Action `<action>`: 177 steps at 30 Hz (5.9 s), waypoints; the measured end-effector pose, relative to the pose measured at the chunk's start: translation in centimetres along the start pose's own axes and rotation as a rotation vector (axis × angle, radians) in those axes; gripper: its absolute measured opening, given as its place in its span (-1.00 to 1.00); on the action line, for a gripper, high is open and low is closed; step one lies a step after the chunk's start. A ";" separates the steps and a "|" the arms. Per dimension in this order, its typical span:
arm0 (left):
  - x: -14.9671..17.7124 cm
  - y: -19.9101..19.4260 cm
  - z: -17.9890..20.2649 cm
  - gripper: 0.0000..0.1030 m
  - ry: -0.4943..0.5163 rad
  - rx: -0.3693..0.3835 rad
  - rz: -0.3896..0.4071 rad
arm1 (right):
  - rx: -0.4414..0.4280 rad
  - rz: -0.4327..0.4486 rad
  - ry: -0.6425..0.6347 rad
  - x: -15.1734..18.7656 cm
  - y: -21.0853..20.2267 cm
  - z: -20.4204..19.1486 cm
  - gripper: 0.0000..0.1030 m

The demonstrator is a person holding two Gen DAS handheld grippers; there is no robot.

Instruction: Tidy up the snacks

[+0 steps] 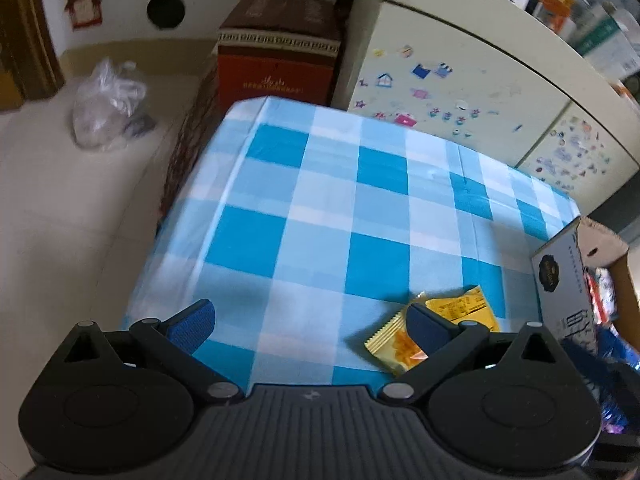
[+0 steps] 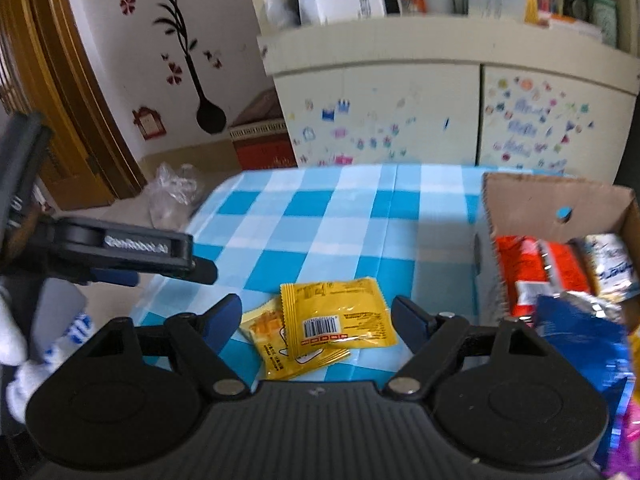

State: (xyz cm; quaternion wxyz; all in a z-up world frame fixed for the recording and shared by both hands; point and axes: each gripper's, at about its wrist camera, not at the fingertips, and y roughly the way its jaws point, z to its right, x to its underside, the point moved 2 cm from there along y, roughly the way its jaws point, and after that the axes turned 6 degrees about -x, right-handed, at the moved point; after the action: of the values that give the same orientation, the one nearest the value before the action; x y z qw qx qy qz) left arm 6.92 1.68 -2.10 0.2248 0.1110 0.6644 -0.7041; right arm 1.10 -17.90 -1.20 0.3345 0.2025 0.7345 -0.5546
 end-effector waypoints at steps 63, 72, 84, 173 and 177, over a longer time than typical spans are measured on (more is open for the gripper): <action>0.4 0.6 -2.5 1.00 -0.061 0.023 -0.101 | -0.180 -0.254 -0.344 4.0 3.0 -4.2 0.63; 2.5 -0.1 -3.9 1.00 -0.058 0.031 -0.097 | -0.286 -0.272 -0.537 3.7 5.7 -5.8 0.76; 3.0 -0.1 -3.4 1.00 -0.060 0.060 -0.075 | -0.218 -0.302 -0.378 3.5 5.2 -3.3 0.42; 8.5 -1.4 -0.9 0.25 0.100 -0.015 0.062 | 0.054 -0.071 0.123 3.2 3.0 -0.3 0.20; 8.2 -2.2 -1.3 0.25 0.058 0.012 0.100 | 0.032 -0.053 0.144 3.1 2.0 -0.3 0.20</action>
State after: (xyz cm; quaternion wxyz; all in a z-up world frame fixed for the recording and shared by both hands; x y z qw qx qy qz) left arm -1.51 1.63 -3.99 0.2397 0.1655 0.6599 -0.6926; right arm 0.21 -17.25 -4.76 0.2627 0.2278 0.7527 -0.5591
